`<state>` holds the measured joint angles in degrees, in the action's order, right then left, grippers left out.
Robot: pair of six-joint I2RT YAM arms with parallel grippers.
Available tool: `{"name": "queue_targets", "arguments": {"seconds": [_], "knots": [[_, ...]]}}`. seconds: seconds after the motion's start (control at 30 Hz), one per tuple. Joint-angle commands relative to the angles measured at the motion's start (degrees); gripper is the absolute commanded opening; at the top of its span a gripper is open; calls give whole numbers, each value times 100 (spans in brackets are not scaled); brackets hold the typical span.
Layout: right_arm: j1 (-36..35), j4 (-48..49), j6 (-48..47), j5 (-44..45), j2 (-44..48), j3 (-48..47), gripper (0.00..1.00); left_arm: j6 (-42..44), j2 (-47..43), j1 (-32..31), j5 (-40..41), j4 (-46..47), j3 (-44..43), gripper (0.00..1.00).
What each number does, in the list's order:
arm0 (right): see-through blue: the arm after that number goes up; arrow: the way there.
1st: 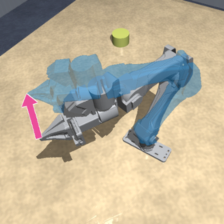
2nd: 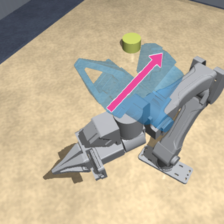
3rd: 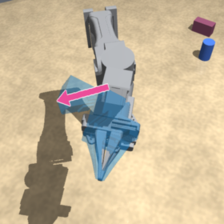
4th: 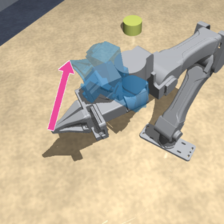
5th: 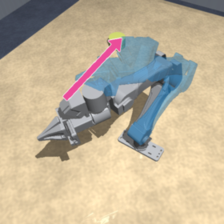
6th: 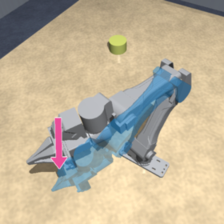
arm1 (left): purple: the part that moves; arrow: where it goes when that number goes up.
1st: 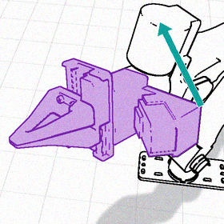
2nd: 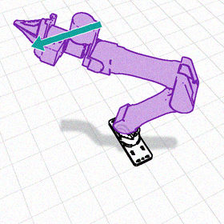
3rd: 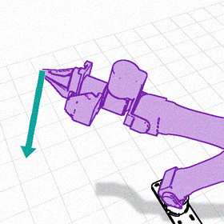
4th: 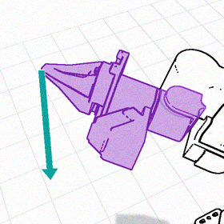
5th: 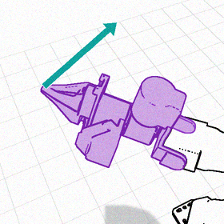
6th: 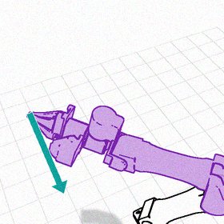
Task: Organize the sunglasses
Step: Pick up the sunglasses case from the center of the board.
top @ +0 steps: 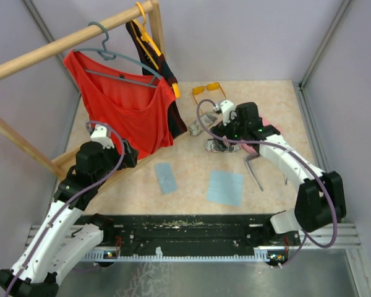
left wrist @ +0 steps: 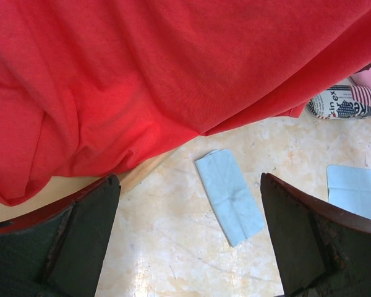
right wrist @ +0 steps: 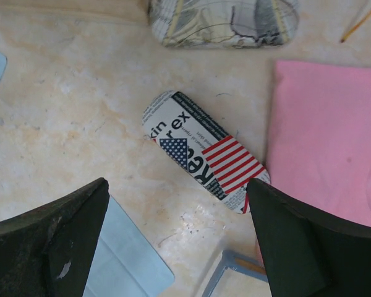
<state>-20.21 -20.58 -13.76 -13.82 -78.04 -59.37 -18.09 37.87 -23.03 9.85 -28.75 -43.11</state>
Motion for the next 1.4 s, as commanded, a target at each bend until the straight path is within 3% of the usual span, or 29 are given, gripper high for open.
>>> {"name": "queue_targets", "arguments": {"seconds": [0.0, 0.4, 0.97, 1.37], "knots": [[-295, -765, -1499, -184, -626, -650, 93, 104, 4, 30, -188, 71, 41, 100], [-350, -1722, -2775, -12, -2199, -1884, 91, 109, -53, 22, -331, 115, 84, 100], [-147, -2679, -3191, -292, -3476, -2913, 89, 115, 27, 26, -433, 142, 101, 100], [-98, -2838, -3137, -431, -3690, -3017, 66, 95, 89, 23, -379, 144, 103, 100]]}}
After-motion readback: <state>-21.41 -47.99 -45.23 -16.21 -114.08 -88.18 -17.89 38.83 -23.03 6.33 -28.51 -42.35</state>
